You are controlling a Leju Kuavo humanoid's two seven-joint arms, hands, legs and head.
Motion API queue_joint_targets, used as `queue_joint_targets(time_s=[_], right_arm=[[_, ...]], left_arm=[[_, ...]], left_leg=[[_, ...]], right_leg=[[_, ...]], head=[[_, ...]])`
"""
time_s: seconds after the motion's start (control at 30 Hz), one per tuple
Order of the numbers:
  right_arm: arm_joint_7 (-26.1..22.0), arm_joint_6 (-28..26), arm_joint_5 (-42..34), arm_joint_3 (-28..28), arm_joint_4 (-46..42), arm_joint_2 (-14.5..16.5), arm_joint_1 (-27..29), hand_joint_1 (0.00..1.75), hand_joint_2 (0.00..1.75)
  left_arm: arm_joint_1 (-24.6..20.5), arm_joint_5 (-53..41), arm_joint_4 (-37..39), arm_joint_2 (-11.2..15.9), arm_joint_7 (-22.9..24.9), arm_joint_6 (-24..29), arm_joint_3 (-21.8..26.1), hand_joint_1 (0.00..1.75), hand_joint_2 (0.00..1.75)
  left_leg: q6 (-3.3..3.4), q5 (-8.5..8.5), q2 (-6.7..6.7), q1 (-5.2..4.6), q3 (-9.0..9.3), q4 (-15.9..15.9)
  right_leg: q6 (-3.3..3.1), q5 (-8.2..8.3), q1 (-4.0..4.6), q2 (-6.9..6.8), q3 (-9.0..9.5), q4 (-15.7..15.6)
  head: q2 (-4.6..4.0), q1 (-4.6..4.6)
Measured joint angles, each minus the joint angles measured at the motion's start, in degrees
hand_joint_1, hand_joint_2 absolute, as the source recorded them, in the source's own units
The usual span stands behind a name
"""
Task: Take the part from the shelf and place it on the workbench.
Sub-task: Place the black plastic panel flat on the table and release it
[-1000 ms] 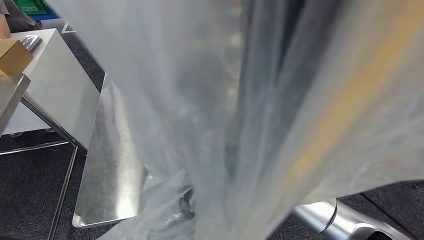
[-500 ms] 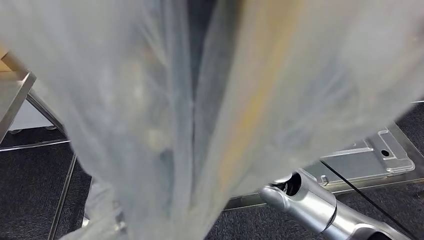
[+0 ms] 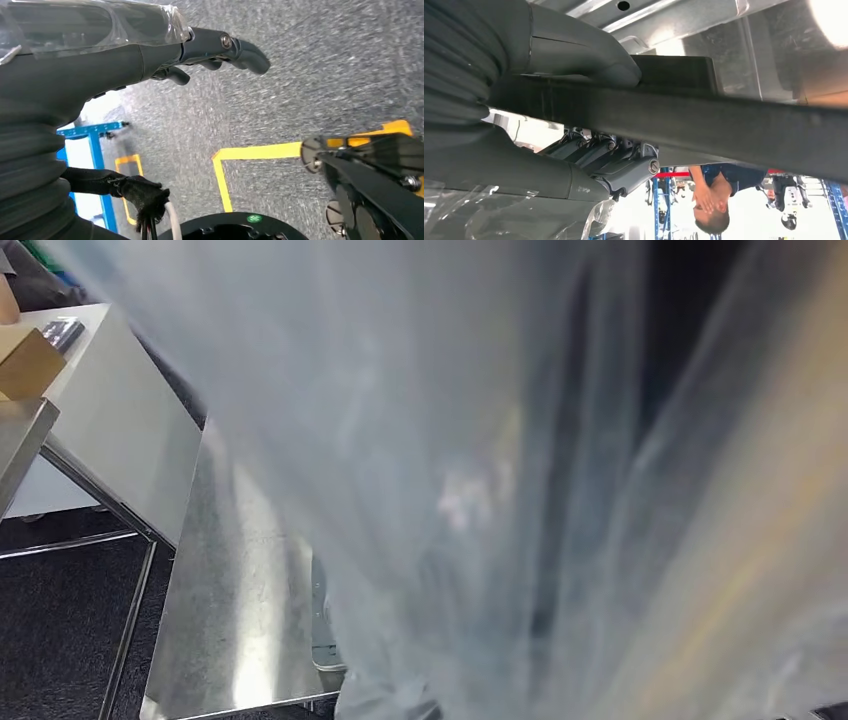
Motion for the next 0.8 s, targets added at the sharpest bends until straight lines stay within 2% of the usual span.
queue_joint_targets(time_s=[0.07,0.1,0.13,0.27,0.37,0.5,0.63,0.8], right_arm=[[0.0,0.0,0.0,0.0,0.0,0.0,0.0,1.75,1.75],[0.0,-0.1,0.0,0.0,0.0,0.0,0.0,1.75,1.75],[0.0,-0.1,0.0,0.0,0.0,0.0,0.0,1.75,1.75],[0.0,-0.1,0.0,0.0,0.0,-0.1,0.1,0.0,0.0],[0.0,-0.1,0.0,0.0,0.0,-0.1,0.1,0.0,0.0],[0.0,-0.1,0.0,0.0,0.0,-0.1,0.1,0.0,0.0],[0.0,-0.1,0.0,0.0,0.0,-0.1,0.1,0.0,0.0],[0.0,-0.1,0.0,0.0,0.0,-0.1,0.1,0.0,0.0]], left_arm=[[0.0,-0.7,0.0,0.0,-0.9,0.1,0.0,0.0,1.75],[-0.1,-1.1,0.0,0.1,-1.5,0.2,0.0,0.0,1.75],[-0.1,-1.4,0.0,0.1,-2.0,0.3,-0.1,0.0,1.75],[0.0,-2.5,0.0,0.0,-2.3,0.6,-0.2,0.0,1.75],[0.0,-2.9,0.0,0.1,-2.4,0.6,-0.4,0.0,1.75],[0.0,-2.7,0.0,0.1,-2.2,0.7,-0.7,0.0,0.0],[0.0,-2.3,0.0,0.1,-2.0,0.7,-0.8,0.0,0.0],[0.0,-1.8,0.0,0.1,-2.0,0.6,-1.0,0.0,0.0]], left_leg=[[0.58,4.33,0.08,-0.22,3.78,-8.7],[0.9,5.5,0.13,-0.4,5.13,-11.9],[1.01,6.01,0.14,-0.47,5.92,-13.6],[0.64,6.02,0.0,-0.57,6.28,-14.3],[0.98,5.94,-0.03,-0.62,6.23,-14.3],[1.17,5.89,-0.01,-0.63,6.18,-14.3],[1.23,5.88,-0.01,-0.62,6.18,-14.2],[1.2,5.91,0.02,-0.46,6.19,-14.2]], right_leg=[[0.35,-0.4,0.11,0.05,0.56,0.0],[0.58,-0.56,0.18,0.07,0.7,0.0],[0.71,-0.82,0.35,0.08,0.71,0.1],[-0.07,-0.92,0.53,0.04,0.78,0.0],[0.34,-0.74,0.52,0.02,1.0,-0.5],[0.86,-0.62,0.52,0.03,1.05,-0.8],[1.18,-0.59,0.53,0.03,1.05,-0.8],[1.19,-0.59,0.64,0.03,1.05,-0.8]], head=[[0.0,-0.01],[0.0,-0.02],[0.0,-0.03],[0.0,0.06],[0.0,0.1],[0.0,0.11],[0.0,0.11],[0.0,0.09]])
